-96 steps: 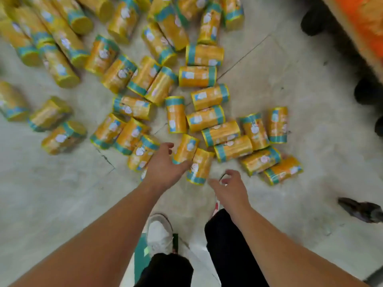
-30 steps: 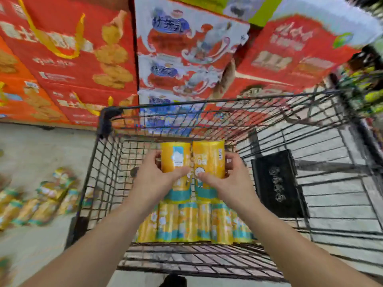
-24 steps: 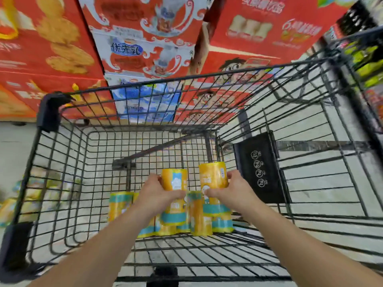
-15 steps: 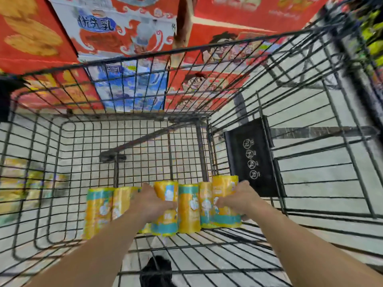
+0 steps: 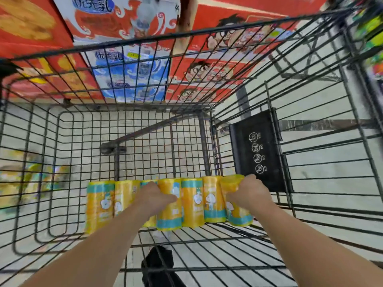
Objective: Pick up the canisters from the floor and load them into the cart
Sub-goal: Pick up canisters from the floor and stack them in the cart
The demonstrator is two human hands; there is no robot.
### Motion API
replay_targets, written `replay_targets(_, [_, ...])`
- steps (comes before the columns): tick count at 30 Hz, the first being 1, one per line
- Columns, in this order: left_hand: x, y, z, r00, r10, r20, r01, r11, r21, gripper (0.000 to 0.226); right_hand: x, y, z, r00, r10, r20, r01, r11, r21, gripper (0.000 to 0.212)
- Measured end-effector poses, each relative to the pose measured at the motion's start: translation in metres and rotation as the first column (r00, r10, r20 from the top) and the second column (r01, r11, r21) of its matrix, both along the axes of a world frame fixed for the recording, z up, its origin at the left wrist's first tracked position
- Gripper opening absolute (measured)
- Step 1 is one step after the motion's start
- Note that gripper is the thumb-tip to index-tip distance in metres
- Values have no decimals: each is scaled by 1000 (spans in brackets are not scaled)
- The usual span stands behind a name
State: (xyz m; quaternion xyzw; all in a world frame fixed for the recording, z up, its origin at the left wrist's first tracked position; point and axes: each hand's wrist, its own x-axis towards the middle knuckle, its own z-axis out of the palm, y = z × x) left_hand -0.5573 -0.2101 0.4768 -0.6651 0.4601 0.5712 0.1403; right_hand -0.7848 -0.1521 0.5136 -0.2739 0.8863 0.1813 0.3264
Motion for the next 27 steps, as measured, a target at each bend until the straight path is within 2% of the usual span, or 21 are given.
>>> replay_targets(2, [3,-2,4,999,33,-19,-33,999,-21,51,7,-4,12,997,43,-62,-46,998,-43,50])
replay_targets(4, [8,-4,12,999,24,-41,-27,996,-89,67,19,-10,23,982,138,-125,-151,983,-100,52])
replay_targets(7, [25,-12,34,996,29,-82,-43,983,-177,77,47,-26,41,938,298,-179,-334,916,-223,51])
replay_targets(11, [70,-33,81,965,136,-223,-203,927,-315,69,113,-65,64,935,348,-75,-346,837,-425,50])
replay_targets(14, [127,-50,122,867,286,-408,-436,832,-343,63,188,-95,84,899,438,26,-322,699,-638,47])
replay_targets(17, [205,-59,161,743,370,-557,-616,703,-355,41,281,-119,109,838,537,102,-282,585,-760,36])
replay_targets(20, [307,-58,186,649,418,-636,-727,586,-357,34,386,-133,128,784,599,165,-229,527,-819,29])
replay_targets(23, [424,-48,187,590,490,-642,-796,486,-361,33,498,-134,131,726,646,235,-209,533,-820,31])
replay_targets(27, [575,-14,155,526,604,-598,-850,371,-374,33,638,-114,106,641,690,335,-230,590,-774,30])
